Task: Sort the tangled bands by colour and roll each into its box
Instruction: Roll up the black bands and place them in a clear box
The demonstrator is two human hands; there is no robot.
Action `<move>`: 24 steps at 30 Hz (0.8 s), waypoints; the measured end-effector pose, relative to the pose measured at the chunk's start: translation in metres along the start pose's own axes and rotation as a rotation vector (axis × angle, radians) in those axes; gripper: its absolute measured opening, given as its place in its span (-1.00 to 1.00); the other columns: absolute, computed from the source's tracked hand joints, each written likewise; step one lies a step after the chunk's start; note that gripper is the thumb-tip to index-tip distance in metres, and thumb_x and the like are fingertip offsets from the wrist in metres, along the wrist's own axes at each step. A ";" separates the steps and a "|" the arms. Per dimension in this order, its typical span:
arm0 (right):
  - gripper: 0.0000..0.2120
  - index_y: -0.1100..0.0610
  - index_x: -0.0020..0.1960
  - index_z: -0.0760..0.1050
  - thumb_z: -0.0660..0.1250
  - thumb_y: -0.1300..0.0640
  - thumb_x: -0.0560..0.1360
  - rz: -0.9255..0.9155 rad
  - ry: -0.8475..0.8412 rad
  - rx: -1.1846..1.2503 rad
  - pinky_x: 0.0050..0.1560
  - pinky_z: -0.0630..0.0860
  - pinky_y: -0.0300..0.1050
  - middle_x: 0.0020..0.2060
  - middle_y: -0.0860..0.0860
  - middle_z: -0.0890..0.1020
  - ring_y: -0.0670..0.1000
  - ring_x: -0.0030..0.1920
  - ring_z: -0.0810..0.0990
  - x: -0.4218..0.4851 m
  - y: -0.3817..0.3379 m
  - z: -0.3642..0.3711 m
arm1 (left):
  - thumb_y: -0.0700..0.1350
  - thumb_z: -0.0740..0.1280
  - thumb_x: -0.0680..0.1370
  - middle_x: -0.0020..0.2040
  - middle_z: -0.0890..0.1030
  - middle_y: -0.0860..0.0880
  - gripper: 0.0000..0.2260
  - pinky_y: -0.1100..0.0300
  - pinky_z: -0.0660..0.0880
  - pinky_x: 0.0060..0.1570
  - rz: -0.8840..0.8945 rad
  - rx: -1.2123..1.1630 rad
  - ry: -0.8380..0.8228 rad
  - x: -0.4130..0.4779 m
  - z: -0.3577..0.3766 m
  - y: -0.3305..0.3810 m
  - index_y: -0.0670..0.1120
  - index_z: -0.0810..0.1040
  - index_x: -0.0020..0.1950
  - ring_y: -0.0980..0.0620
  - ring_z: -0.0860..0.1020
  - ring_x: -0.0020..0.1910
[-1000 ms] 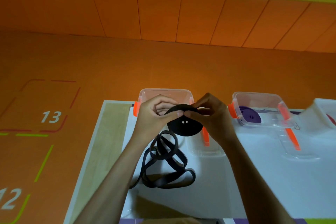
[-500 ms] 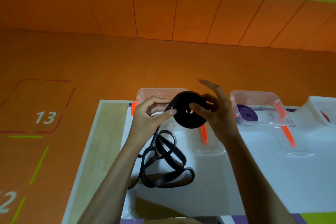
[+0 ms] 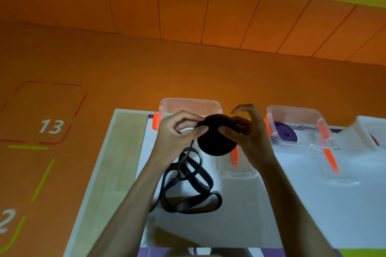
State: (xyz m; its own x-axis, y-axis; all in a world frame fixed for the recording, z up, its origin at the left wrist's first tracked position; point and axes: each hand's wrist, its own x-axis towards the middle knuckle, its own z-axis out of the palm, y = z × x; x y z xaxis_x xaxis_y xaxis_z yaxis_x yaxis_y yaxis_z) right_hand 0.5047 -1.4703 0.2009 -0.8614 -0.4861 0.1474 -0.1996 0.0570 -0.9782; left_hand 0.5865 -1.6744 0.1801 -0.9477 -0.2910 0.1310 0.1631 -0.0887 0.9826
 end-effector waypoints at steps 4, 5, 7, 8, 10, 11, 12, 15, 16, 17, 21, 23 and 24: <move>-0.62 -0.04 0.27 0.56 0.54 0.13 0.50 -0.027 0.035 -0.002 0.02 0.71 -0.02 0.03 0.01 0.75 0.09 0.09 0.74 -0.001 0.006 0.004 | -0.19 0.61 0.48 0.09 0.76 -0.02 -0.63 0.14 0.67 0.07 -0.112 0.018 -0.102 -0.002 -0.010 -0.006 0.08 0.72 0.25 -0.07 0.76 0.03; -0.66 0.00 0.25 0.58 0.53 0.19 0.51 -0.033 0.026 -0.027 0.06 0.71 0.02 0.05 -0.01 0.74 0.09 0.12 0.73 -0.001 0.011 0.004 | -0.19 0.61 0.47 0.08 0.76 -0.03 -0.63 0.11 0.68 0.07 -0.123 0.022 -0.106 -0.003 -0.012 -0.008 0.08 0.73 0.24 -0.08 0.76 0.02; -0.74 0.05 0.14 0.56 0.51 0.26 0.51 -0.014 -0.003 -0.052 0.10 0.71 0.06 0.03 -0.01 0.72 0.12 0.14 0.71 -0.002 0.018 0.003 | -0.21 0.64 0.43 0.03 0.77 -0.03 -0.67 0.11 0.69 0.05 -0.115 0.009 -0.070 -0.005 -0.011 -0.011 0.05 0.75 0.15 -0.05 0.75 0.01; -0.77 0.05 0.07 0.54 0.53 0.24 0.51 0.016 -0.018 -0.059 0.08 0.71 0.04 0.00 0.00 0.72 0.13 0.13 0.71 -0.002 0.020 0.002 | -0.20 0.65 0.41 0.00 0.77 -0.02 -0.69 0.17 0.68 0.01 -0.101 0.001 -0.036 -0.006 -0.009 -0.012 0.03 0.75 0.10 -0.02 0.75 -0.01; -0.77 0.06 -0.04 0.50 0.56 0.12 0.48 0.072 -0.022 -0.107 -0.03 0.73 -0.01 -0.04 0.01 0.74 0.08 0.08 0.74 0.000 0.020 0.001 | -0.19 0.67 0.40 -0.07 0.76 0.01 -0.75 0.30 0.61 -0.03 -0.061 0.025 0.024 -0.007 -0.003 -0.016 0.00 0.75 0.02 0.06 0.73 -0.06; -0.75 0.06 -0.05 0.50 0.57 0.08 0.45 0.087 -0.015 -0.120 -0.07 0.74 -0.01 -0.06 0.01 0.75 0.05 0.05 0.76 0.001 0.019 0.002 | -0.19 0.66 0.41 -0.09 0.76 0.03 -0.78 0.33 0.60 -0.04 -0.049 0.036 0.036 -0.007 -0.001 -0.018 -0.02 0.74 0.00 0.09 0.73 -0.08; -0.74 0.03 -0.02 0.51 0.57 0.07 0.44 0.087 -0.003 -0.119 -0.10 0.74 -0.02 -0.07 0.01 0.76 0.03 0.02 0.77 0.001 0.019 0.002 | -0.18 0.65 0.43 -0.10 0.75 0.04 -0.79 0.33 0.60 -0.04 -0.054 0.031 0.031 -0.008 -0.001 -0.019 -0.03 0.74 0.01 0.10 0.72 -0.10; -0.67 -0.10 0.18 0.56 0.56 0.13 0.50 0.039 0.045 -0.099 -0.04 0.71 -0.13 -0.05 -0.03 0.76 0.02 0.03 0.76 0.001 0.019 0.002 | -0.16 0.63 0.46 -0.03 0.77 0.02 -0.69 0.21 0.66 0.05 -0.139 0.019 -0.080 -0.010 -0.008 -0.021 0.06 0.74 0.17 0.05 0.74 0.00; -0.65 -0.12 0.22 0.57 0.54 0.16 0.51 0.039 0.053 -0.077 0.00 0.70 -0.13 -0.02 -0.04 0.76 0.02 0.06 0.75 0.000 0.020 0.001 | -0.17 0.62 0.47 -0.03 0.77 -0.02 -0.63 0.17 0.67 0.07 -0.167 0.022 -0.122 -0.010 -0.011 -0.022 0.11 0.73 0.23 0.03 0.74 0.03; -0.66 -0.10 0.22 0.59 0.52 0.20 0.53 0.041 0.047 -0.069 0.04 0.70 -0.12 0.00 -0.07 0.75 0.01 0.09 0.74 -0.001 0.022 0.000 | -0.18 0.62 0.46 -0.05 0.76 -0.08 -0.60 0.14 0.67 0.07 -0.184 0.034 -0.145 -0.010 -0.014 -0.023 0.13 0.72 0.25 0.03 0.73 0.02; -0.76 -0.01 0.04 0.58 0.54 0.25 0.51 0.134 -0.046 -0.078 -0.03 0.69 -0.12 -0.03 -0.06 0.74 0.03 0.05 0.74 -0.003 0.034 -0.002 | -0.10 0.65 0.41 -0.10 0.77 -0.01 -0.69 0.13 0.68 0.01 -0.185 0.090 -0.125 -0.008 -0.015 -0.027 0.07 0.74 0.12 0.01 0.75 -0.07; -0.76 0.00 -0.05 0.53 0.58 0.20 0.47 0.182 -0.041 -0.052 -0.09 0.72 -0.04 -0.08 0.01 0.77 0.07 -0.03 0.78 0.000 0.038 -0.003 | -0.06 0.66 0.40 -0.08 0.77 -0.02 -0.74 0.10 0.69 0.03 -0.186 0.094 -0.082 -0.008 -0.011 -0.031 0.04 0.74 0.05 -0.01 0.75 -0.05; -0.75 0.00 -0.08 0.53 0.59 0.20 0.46 0.172 -0.011 -0.047 -0.10 0.72 -0.02 -0.10 0.04 0.77 0.08 -0.04 0.78 0.002 0.039 -0.003 | -0.05 0.66 0.40 -0.09 0.77 -0.02 -0.76 0.08 0.70 0.03 -0.192 0.090 -0.052 -0.008 -0.010 -0.034 0.04 0.75 0.04 -0.01 0.75 -0.05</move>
State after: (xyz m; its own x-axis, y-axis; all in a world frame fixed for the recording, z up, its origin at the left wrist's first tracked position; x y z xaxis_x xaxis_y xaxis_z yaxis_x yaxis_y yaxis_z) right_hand 0.4942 -1.4665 0.1632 -0.8794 -0.4755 -0.0233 -0.0716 0.1805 -0.9810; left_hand 0.5908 -1.6787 0.1441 -0.9724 -0.2268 -0.0556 -0.0450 -0.0514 0.9977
